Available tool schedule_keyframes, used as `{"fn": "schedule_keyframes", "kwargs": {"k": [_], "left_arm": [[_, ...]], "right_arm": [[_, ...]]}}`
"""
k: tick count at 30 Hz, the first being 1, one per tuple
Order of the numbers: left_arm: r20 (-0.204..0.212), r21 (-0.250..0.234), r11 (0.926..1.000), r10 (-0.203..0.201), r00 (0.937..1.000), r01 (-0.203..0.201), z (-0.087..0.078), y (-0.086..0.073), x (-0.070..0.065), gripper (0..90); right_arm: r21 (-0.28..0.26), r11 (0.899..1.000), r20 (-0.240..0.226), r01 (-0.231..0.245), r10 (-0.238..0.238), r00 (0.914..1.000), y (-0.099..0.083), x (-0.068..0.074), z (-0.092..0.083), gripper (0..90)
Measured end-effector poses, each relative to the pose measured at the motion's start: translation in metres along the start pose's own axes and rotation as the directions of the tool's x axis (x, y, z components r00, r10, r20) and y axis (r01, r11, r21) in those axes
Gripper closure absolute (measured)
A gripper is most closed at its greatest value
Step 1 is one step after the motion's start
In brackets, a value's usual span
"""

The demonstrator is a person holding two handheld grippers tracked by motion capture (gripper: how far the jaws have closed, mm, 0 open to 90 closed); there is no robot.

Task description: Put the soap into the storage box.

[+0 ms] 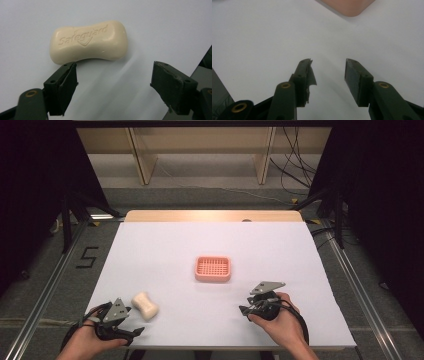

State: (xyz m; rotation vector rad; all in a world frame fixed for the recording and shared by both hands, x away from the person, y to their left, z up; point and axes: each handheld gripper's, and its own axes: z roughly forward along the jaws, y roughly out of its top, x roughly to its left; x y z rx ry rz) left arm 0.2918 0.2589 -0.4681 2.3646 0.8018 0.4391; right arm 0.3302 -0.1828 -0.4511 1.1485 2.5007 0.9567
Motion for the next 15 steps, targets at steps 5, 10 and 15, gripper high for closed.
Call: {"fn": "schedule_keyframes", "kwargs": {"k": [5,10,15], "left_arm": [[0.005,0.014,0.9997,0.021,0.9998,-0.022,-0.001,0.005,0.006,20.3],[0.014,0.027,0.9977,0.062,0.998,-0.062,-0.005,0.013,0.014,20.1],[0.091,0.105,0.982,0.148,0.9848,-0.157,-0.008,0.026,0.025,19.9]], "right_arm": [[-0.011,1.0,-0.014,-0.018,0.018,0.9997,-0.001,0.001,-0.002,55.0],[-0.013,1.0,-0.017,0.024,-0.024,0.9996,-0.004,-0.001,-0.001,54.3],[0.015,1.0,-0.015,-0.023,0.023,0.9996,-0.003,0.001,-0.004,53.8]]}}
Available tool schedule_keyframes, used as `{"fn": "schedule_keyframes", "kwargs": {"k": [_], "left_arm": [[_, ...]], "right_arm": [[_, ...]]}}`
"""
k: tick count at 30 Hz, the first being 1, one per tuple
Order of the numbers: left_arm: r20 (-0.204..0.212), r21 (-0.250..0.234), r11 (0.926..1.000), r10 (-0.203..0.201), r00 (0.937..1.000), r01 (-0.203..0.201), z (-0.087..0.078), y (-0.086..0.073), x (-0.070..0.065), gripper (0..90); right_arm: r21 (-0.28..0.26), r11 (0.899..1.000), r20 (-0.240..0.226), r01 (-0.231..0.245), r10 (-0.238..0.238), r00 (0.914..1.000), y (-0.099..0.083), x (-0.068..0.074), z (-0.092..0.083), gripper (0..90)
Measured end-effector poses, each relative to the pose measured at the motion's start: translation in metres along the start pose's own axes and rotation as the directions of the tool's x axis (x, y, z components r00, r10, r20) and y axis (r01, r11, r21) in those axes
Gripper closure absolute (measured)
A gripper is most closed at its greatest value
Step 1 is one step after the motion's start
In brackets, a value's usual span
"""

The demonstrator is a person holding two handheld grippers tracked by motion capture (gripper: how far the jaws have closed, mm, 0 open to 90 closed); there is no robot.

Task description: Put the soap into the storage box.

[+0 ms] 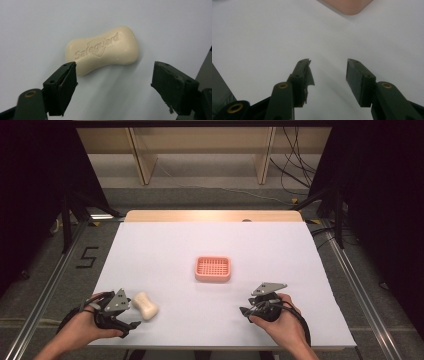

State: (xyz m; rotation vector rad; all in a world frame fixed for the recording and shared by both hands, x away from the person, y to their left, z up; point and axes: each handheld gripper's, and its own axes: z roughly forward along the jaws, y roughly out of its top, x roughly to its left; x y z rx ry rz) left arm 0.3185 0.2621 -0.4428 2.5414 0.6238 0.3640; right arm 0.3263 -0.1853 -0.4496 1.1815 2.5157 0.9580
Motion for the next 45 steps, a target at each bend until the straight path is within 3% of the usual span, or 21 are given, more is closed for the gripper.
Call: {"fn": "schedule_keyframes", "kwargs": {"k": [4,6,11,15,17,20,21,23,24,25,27,31,35,36,37,38,39,42,43,44,45], "left_arm": [[0.005,0.03,0.9967,0.075,0.9972,-0.075,-0.001,0.009,0.009,19.5],[0.024,0.067,0.9879,0.139,0.9901,-0.14,-0.002,0.013,0.012,19.5],[0.046,0.077,0.9776,0.193,0.9802,-0.196,0.004,0.019,0.014,19.4],[0.078,0.099,0.9622,0.247,0.9659,-0.254,0.011,0.025,0.017,19.8],[0.089,0.121,0.946,0.292,0.9524,-0.301,0.012,0.03,0.02,20.1],[0.104,0.129,0.9376,0.311,0.9447,-0.323,0.015,0.035,0.023,20.4],[0.111,0.137,0.9296,0.329,0.9378,-0.342,0.016,0.037,0.025,20.7],[0.125,0.144,0.9219,0.344,0.9307,-0.36,0.018,0.039,0.026,20.7],[0.138,0.153,0.9126,0.36,0.9226,-0.379,0.018,0.041,0.028,20.6],[0.139,0.153,0.9099,0.366,0.9201,-0.385,0.019,0.041,0.029,20.3],[0.15,0.167,0.8945,0.393,0.9074,-0.415,0.021,0.043,0.032,20.4],[0.163,0.179,0.8766,0.421,0.8923,-0.446,0.025,0.045,0.036,22.3],[0.182,0.177,0.8648,0.44,0.8792,-0.47,0.03,0.045,0.038,22.3],[0.193,0.174,0.8552,0.457,0.8686,-0.488,0.031,0.046,0.039,22.6],[0.199,0.172,0.8514,0.463,0.8639,-0.496,0.031,0.046,0.04,23.1],[0.203,0.172,0.8517,0.461,0.8638,-0.495,0.032,0.047,0.04,23.2],[0.206,0.171,0.8459,0.471,0.8579,-0.505,0.033,0.047,0.041,23.5],[0.222,0.174,0.8364,0.481,0.8483,-0.52,0.035,0.048,0.043,23.3],[0.223,0.171,0.8341,0.486,0.8451,-0.525,0.035,0.049,0.043,23.4],[0.225,0.165,0.8352,0.486,0.8445,-0.525,0.036,0.049,0.044,23.3],[0.227,0.155,0.8421,0.479,0.8483,-0.517,0.037,0.049,0.044,23.4]], "right_arm": [[-0.008,1.0,0.0,0.008,-0.008,1.0,-0.001,-0.001,0.003,53.3],[-0.014,1.0,0.0,-0.002,0.002,1.0,-0.002,-0.001,0.005,53.3],[0.002,1.0,-0.011,-0.011,0.011,0.9999,0.0,0.001,0.005,53.3],[0.001,1.0,-0.009,0.004,-0.004,1.0,-0.001,0.0,0.006,53.3],[0.0,1.0,-0.008,0.003,-0.003,1.0,-0.001,0.0,0.006,53.2],[0.005,1.0,-0.012,-0.001,0.001,0.9999,-0.001,-0.001,0.006,53.1],[0.015,1.0,-0.016,-0.014,0.014,0.9998,-0.001,-0.001,0.006,53.0],[0.015,1.0,-0.011,-0.004,0.004,0.9999,-0.002,-0.002,0.007,52.9],[0.023,1.0,-0.017,-0.019,0.019,0.9997,-0.002,-0.001,0.007,52.9],[0.022,1.0,-0.017,-0.018,0.019,0.9997,-0.002,-0.001,0.007,52.8],[0.019,1.0,-0.019,-0.017,0.017,0.9997,-0.002,-0.001,0.007,52.7],[0.02,1.0,-0.021,-0.01,0.01,0.9997,-0.002,-0.002,0.008,52.5],[0.009,1.0,-0.021,-0.026,0.026,0.9994,-0.003,-0.001,0.01,52.3],[0.008,1.0,-0.02,-0.026,0.026,0.9995,-0.003,-0.001,0.01,52.3],[0.007,1.0,-0.021,-0.021,0.021,0.9996,-0.003,-0.002,0.01,52.2],[0.008,1.0,-0.021,-0.021,0.021,0.9996,-0.003,-0.001,0.01,52.0],[0.009,1.0,-0.021,-0.016,0.017,0.9996,-0.003,-0.002,0.01,51.9],[0.017,1.0,-0.019,-0.002,0.003,0.9998,-0.003,-0.003,0.011,51.6],[0.024,1.0,-0.023,-0.019,0.02,0.9995,-0.003,-0.002,0.01,51.6],[0.024,1.0,-0.024,-0.018,0.018,0.9996,-0.003,-0.002,0.011,51.5],[0.025,1.0,-0.024,-0.017,0.018,0.9995,-0.003,-0.002,0.011,51.3]]}}
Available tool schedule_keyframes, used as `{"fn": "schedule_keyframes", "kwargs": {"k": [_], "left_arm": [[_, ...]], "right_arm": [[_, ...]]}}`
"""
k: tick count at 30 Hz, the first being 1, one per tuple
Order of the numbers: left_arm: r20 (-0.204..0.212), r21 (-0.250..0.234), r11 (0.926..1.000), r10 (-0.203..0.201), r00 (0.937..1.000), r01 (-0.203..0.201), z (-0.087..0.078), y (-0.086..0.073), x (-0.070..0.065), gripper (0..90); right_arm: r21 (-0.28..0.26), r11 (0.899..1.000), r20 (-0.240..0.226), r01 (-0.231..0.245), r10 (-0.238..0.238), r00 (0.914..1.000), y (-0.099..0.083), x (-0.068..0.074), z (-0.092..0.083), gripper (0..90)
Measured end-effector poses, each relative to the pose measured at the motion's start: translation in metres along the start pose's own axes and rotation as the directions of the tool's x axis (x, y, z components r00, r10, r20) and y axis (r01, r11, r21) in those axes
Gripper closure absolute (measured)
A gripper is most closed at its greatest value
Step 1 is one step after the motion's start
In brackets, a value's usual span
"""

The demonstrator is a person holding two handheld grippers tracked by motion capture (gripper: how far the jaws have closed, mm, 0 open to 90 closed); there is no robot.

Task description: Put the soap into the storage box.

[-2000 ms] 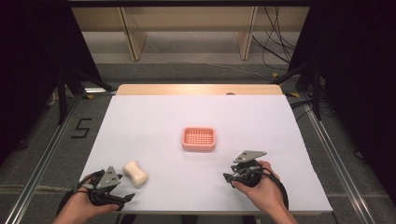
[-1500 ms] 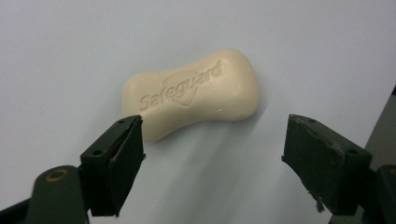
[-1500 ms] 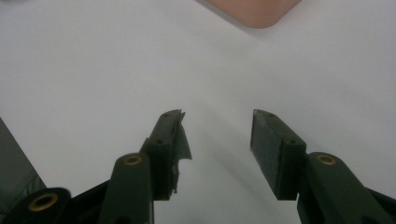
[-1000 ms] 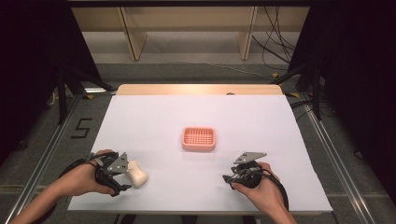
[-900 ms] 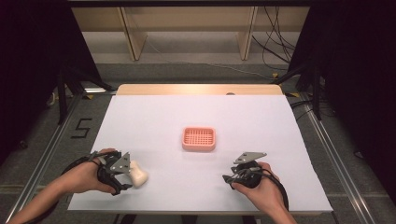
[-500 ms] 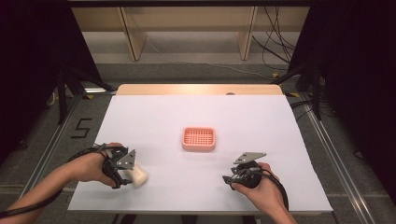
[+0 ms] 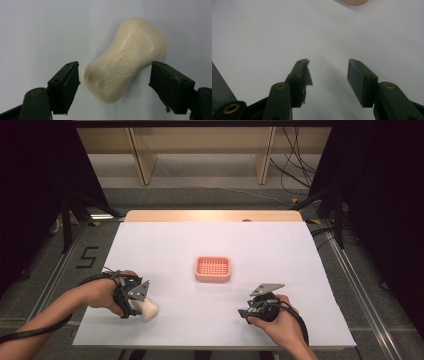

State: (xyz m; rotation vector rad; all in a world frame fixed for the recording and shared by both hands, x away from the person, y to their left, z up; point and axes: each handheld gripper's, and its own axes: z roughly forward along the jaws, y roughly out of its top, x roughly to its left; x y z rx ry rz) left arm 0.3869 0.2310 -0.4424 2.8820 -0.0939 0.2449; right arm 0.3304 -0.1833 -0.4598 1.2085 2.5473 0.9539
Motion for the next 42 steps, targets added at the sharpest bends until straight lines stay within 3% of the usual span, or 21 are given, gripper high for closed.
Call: {"fn": "schedule_keyframes", "kwargs": {"k": [11,13,14,16,17,18,19,20,22,23,25,27,30,33,34,35,36,37,40,41,42], "left_arm": [[0.057,0.028,0.9972,0.067,0.9961,-0.069,0.004,0.004,0.004,23.2],[0.066,-0.001,0.9995,0.031,0.9974,-0.031,0.008,0.004,0.001,23.2],[0.064,0.029,0.9971,0.069,0.9956,-0.071,0.007,0.005,0.004,23.1],[0.069,0.032,0.9963,0.078,0.9946,-0.08,0.008,0.005,0.005,23.0],[0.071,0.032,0.9962,0.078,0.9944,-0.081,0.009,0.006,0.005,22.9],[0.077,0.004,0.9991,0.042,0.9961,-0.043,0.011,0.006,0.003,22.7],[0.077,0.004,0.9989,0.046,0.9959,-0.047,0.011,0.006,0.004,22.7],[0.073,0.028,0.9962,0.08,0.9941,-0.082,0.011,0.007,0.006,22.7],[0.085,0.009,0.9987,0.05,0.9952,-0.051,0.015,0.007,0.004,23.0],[0.084,0.031,0.9959,0.082,0.9931,-0.084,0.015,0.007,0.006,23.1],[0.09,0.037,0.9957,0.081,0.9927,-0.084,0.018,0.008,0.006,24.2],[0.102,0.012,0.9992,0.036,0.9941,-0.037,0.021,0.008,0.003,26.2],[0.102,0.039,0.9968,0.065,0.9926,-0.07,0.022,0.009,0.006,29.8],[0.116,0.028,0.9993,0.02,0.993,-0.023,0.023,0.01,0.005,34.1],[0.117,0.053,0.9971,0.049,0.992,-0.055,0.021,0.011,0.008,36.2],[0.121,0.055,0.9971,0.045,0.9917,-0.052,0.021,0.012,0.008,37.8],[0.126,0.048,0.9984,0.023,0.9918,-0.03,0.022,0.012,0.006,39.5],[0.128,0.067,0.9971,0.029,0.9914,-0.038,0.021,0.013,0.007,41.1],[0.138,0.059,0.9978,-0.038,0.9897,0.03,0.023,0.014,0.004,45.1],[0.135,0.087,0.9962,-0.018,0.9906,0.006,0.022,0.015,0.006,46.3],[0.135,0.099,0.995,-0.027,0.9905,0.014,0.022,0.016,0.007,47.0]], "right_arm": [[0.001,1.0,-0.006,0.012,-0.012,0.9999,0.0,-0.001,0.001,50.7],[-0.005,0.999,0.0,0.032,-0.032,0.9995,0.0,-0.003,0.002,50.7],[-0.003,1.0,-0.002,0.025,-0.025,0.9997,-0.001,-0.002,0.002,50.7],[0.004,1.0,-0.002,0.025,-0.025,0.9997,0.0,-0.002,0.002,50.6],[0.003,1.0,-0.002,0.025,-0.025,0.9997,0.0,-0.002,0.002,50.6],[0.002,1.0,-0.003,0.025,-0.025,0.9997,0.0,-0.003,0.002,50.6],[0.003,1.0,-0.003,0.025,-0.025,0.9997,0.0,-0.003,0.002,50.6],[0.001,1.0,-0.002,0.029,-0.029,0.9996,0.0,-0.003,0.002,50.6],[0.002,1.0,-0.003,0.025,-0.025,0.9997,-0.001,-0.003,0.002,50.6],[0.002,1.0,-0.003,0.025,-0.025,0.9997,-0.001,-0.003,0.002,50.6],[0.006,1.0,-0.008,0.009,-0.009,0.9999,0.0,-0.002,0.001,50.6],[-0.001,1.0,-0.008,0.01,-0.01,0.9999,0.0,-0.002,0.002,50.6],[0.0,1.0,-0.009,0.01,-0.01,0.9999,0.0,-0.002,0.002,50.6],[-0.005,1.0,-0.006,0.023,-0.023,0.9997,-0.001,-0.003,0.003,50.6],[-0.003,1.0,-0.005,0.023,-0.023,0.9997,-0.001,-0.003,0.002,50.6],[-0.004,1.0,-0.005,0.023,-0.023,0.9997,-0.001,-0.003,0.003,50.6],[0.0,1.0,-0.008,0.014,-0.014,0.9999,0.0,-0.002,0.002,50.6],[0.0,1.0,-0.007,0.016,-0.016,0.9998,0.0,-0.003,0.002,50.6],[-0.004,1.0,-0.005,0.029,-0.029,0.9996,-0.001,-0.003,0.003,50.5],[-0.002,1.0,-0.006,0.023,-0.023,0.9997,-0.001,-0.003,0.003,50.6],[-0.002,1.0,-0.006,0.023,-0.023,0.9997,-0.001,-0.003,0.003,50.6]]}}
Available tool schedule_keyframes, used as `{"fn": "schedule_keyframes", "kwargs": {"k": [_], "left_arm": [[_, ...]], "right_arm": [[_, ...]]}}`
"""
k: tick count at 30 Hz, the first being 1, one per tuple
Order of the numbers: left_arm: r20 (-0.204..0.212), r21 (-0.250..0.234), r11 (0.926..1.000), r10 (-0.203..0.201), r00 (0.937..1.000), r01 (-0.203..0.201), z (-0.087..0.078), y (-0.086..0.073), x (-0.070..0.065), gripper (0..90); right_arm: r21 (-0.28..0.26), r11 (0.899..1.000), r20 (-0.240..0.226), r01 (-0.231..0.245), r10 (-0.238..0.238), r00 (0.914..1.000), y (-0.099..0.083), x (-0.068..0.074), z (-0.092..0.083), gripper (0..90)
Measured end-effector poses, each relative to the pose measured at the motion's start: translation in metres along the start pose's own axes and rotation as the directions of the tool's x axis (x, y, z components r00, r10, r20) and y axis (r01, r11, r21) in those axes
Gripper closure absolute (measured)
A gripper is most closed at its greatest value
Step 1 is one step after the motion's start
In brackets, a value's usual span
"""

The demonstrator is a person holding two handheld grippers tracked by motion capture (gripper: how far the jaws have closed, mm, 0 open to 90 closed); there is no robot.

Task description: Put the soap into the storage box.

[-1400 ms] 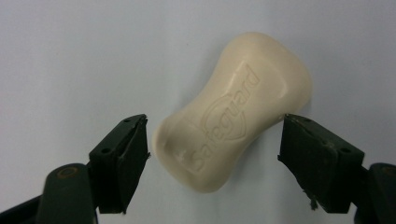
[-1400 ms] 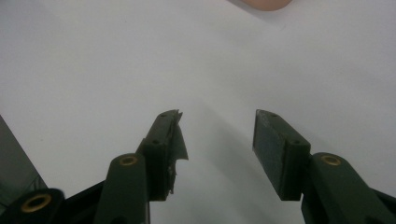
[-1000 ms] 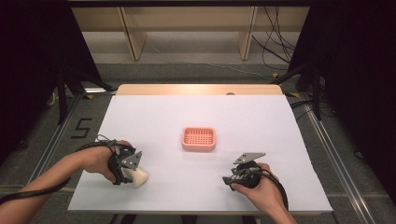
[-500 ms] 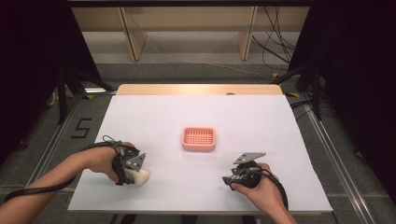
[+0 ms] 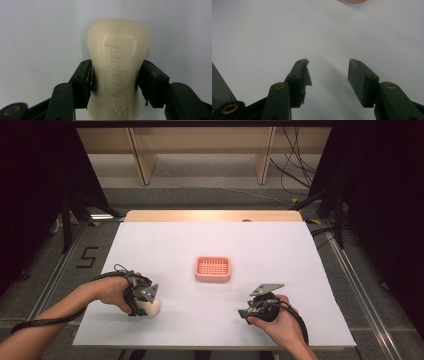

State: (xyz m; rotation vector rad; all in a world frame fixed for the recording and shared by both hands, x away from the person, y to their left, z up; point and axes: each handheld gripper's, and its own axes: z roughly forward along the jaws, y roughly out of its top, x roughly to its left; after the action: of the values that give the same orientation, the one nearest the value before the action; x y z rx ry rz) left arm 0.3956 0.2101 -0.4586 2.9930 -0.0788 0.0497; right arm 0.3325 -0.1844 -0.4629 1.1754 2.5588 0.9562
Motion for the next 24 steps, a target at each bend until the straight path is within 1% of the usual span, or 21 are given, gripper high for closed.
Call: {"fn": "schedule_keyframes", "kwargs": {"k": [2,7,8,9,12,14,17,18,19,21,23,24], "left_arm": [[0.008,0.0,0.9991,-0.042,0.9991,0.042,0.0004,0.0003,-0.0013,48.6],[0.005,0.015,0.9976,-0.067,0.9977,0.067,-0.0004,0.0004,-0.0008,48.9],[0.006,0.017,0.9971,-0.074,0.9973,0.074,-0.0004,0.0003,-0.0009,49.0],[0.014,0.02,0.9956,-0.092,0.9956,0.092,-0.0003,0.0003,-0.0015,49.1],[0.02,0.027,0.9934,-0.112,0.9935,0.111,-0.0003,0.0004,-0.0018,49.1],[0.013,0.031,0.9936,-0.109,0.9939,0.109,-0.0006,0.0007,-0.0012,49.2],[0.014,0.034,0.9916,-0.125,0.9921,0.125,-0.0009,0.0007,-0.0021,49.4],[0.011,0.031,0.9916,-0.126,0.992,0.126,-0.0009,0.0005,-0.0023,49.4],[0.013,0.028,0.9893,-0.144,0.9896,0.143,-0.0009,0.0,-0.0036,49.4],[0.01,0.022,0.9884,-0.15,0.9886,0.15,-0.0011,-0.0009,-0.0045,49.5],[-0.001,0.012,0.9889,-0.148,0.989,0.148,-0.0011,-0.0017,-0.0048,49.6],[-0.003,0.01,0.9874,-0.158,0.9875,0.158,-0.0014,-0.0024,-0.0055,49.6]], "right_arm": [[-0.001,1.0,0.0,-0.002,0.002,1.0,0.0,0.0002,-0.0001,50.5],[0.003,1.0,0.003,-0.003,0.003,1.0,0.0,0.0001,-0.0003,50.5],[0.011,1.0,-0.003,-0.017,0.017,0.9999,0.0003,0.0009,-0.001,50.4],[0.01,1.0,-0.004,-0.012,0.012,0.9999,0.0003,0.0007,-0.0008,50.4],[0.01,1.0,-0.006,-0.008,0.008,1.0,0.0003,0.0007,-0.0005,50.3],[0.011,1.0,-0.007,-0.011,0.011,0.9999,0.0003,0.0009,-0.0004,50.2],[0.01,1.0,-0.005,-0.01,0.01,0.9999,0.0002,0.0007,-0.0003,50.2],[0.008,1.0,-0.004,-0.013,0.013,0.9999,0.0002,0.0007,-0.0003,50.2],[0.008,1.0,-0.003,-0.012,0.012,0.9999,0.0002,0.0006,-0.0006,50.2],[0.006,1.0,-0.002,-0.016,0.016,0.9999,0.0003,0.0006,-0.001,50.2],[0.006,1.0,-0.001,-0.015,0.015,0.9999,0.0003,0.0002,-0.001,50.2],[0.007,1.0,0.0,-0.016,0.016,0.9999,0.0003,0.0002,-0.001,50.2]]}}
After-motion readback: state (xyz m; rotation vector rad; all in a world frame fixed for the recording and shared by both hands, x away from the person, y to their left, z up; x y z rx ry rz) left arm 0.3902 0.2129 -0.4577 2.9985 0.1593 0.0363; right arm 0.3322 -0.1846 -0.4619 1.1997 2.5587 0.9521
